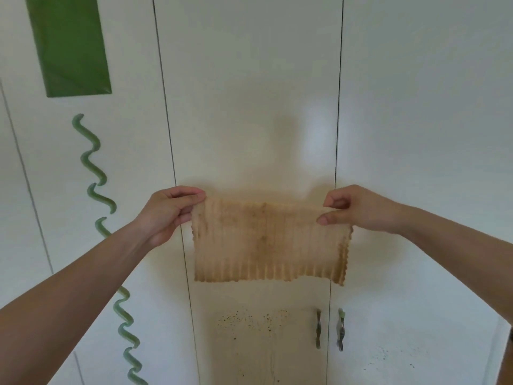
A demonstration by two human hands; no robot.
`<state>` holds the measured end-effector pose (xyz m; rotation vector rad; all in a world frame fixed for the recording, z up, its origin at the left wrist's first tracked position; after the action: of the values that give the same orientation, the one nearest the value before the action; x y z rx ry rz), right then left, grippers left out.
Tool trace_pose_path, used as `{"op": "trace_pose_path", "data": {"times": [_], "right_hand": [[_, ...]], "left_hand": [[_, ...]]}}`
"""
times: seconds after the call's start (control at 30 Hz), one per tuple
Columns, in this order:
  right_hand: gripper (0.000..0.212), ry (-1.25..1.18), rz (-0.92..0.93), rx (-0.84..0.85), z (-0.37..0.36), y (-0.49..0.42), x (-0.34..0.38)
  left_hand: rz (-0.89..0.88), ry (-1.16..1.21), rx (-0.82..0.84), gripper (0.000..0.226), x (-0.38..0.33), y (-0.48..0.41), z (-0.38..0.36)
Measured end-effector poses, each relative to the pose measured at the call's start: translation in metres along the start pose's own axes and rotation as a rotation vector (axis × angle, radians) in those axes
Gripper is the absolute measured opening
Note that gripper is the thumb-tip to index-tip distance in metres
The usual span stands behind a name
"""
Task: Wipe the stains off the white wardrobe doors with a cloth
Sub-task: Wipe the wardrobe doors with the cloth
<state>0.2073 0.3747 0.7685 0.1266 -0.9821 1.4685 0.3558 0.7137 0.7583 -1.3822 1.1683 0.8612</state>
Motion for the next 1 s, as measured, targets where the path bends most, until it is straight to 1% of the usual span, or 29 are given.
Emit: {"op": "trace_pose_path", "data": {"times": [0.1,0.17,0.2,0.27,0.33,0.4,0.53,0.6,0.67,0.73,0.77,0.8,0.87,0.9,1.0], "right_hand": [[0.023,-0.061,-0.005,0.001,0.002,-0.007,0.003],[0.020,-0.098,-0.037,0.012,0.002,-0.009,0.001],[0.021,-0.118,-0.068,0.005,0.002,-0.010,-0.002],[0.028,-0.157,-0.130,-0.013,0.004,-0.008,-0.008],[0.026,-0.190,-0.169,-0.011,0.003,-0.005,-0.013],[0.019,-0.215,-0.187,0.015,0.003,0.001,-0.017],[0.022,-0.186,-0.174,0.020,0.007,0.007,-0.025],[0.023,-0.226,-0.166,0.016,0.016,0.007,-0.028],[0.025,-0.319,-0.196,0.036,0.022,0.007,-0.031],[0.025,-0.271,-0.238,0.045,0.023,0.011,-0.038],[0.023,-0.229,-0.258,0.041,0.022,0.015,-0.042],[0.019,-0.239,-0.278,0.029,0.021,0.019,-0.047],[0.015,-0.371,-0.307,-0.018,0.024,0.024,-0.054],[0.016,-0.386,-0.296,-0.026,0.026,0.026,-0.056],[0.008,-0.209,-0.225,0.004,0.023,0.031,-0.063]], "left_hand": [[0.003,-0.075,0.073,0.026,0.000,0.007,0.000],[-0.052,-0.214,0.100,0.036,0.001,0.012,-0.002],[-0.097,-0.307,0.095,0.039,0.001,0.014,-0.002],[-0.197,-0.497,0.051,0.034,0.003,0.018,-0.003],[-0.284,-0.623,0.000,0.025,0.005,0.022,-0.005],[-0.338,-0.674,-0.050,0.021,0.005,0.024,-0.008],[-0.360,-0.755,-0.090,0.018,0.001,0.029,-0.018],[-0.368,-0.779,-0.099,0.013,-0.001,0.029,-0.021],[-0.392,-0.757,-0.090,0.007,-0.002,0.030,-0.023],[-0.414,-0.770,-0.042,0.007,0.001,0.032,-0.031],[-0.401,-0.778,-0.008,0.008,0.005,0.034,-0.035],[-0.373,-0.784,0.020,0.008,0.010,0.034,-0.039],[-0.324,-0.771,0.034,0.011,0.018,0.035,-0.041],[-0.290,-0.751,0.032,0.012,0.020,0.036,-0.042],[-0.158,-0.764,0.067,0.012,0.035,0.036,-0.041]]}}
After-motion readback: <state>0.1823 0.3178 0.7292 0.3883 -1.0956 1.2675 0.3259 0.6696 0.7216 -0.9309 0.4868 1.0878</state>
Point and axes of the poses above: each hand's wrist, its own y-axis away from the middle knuckle, its own z-axis out of the back of the hand, x = y × z, the point moved 4 cm from there along -y, towards the middle knuckle, and after that the axes turned 14 degrees about -x, right-handed, at the moved point
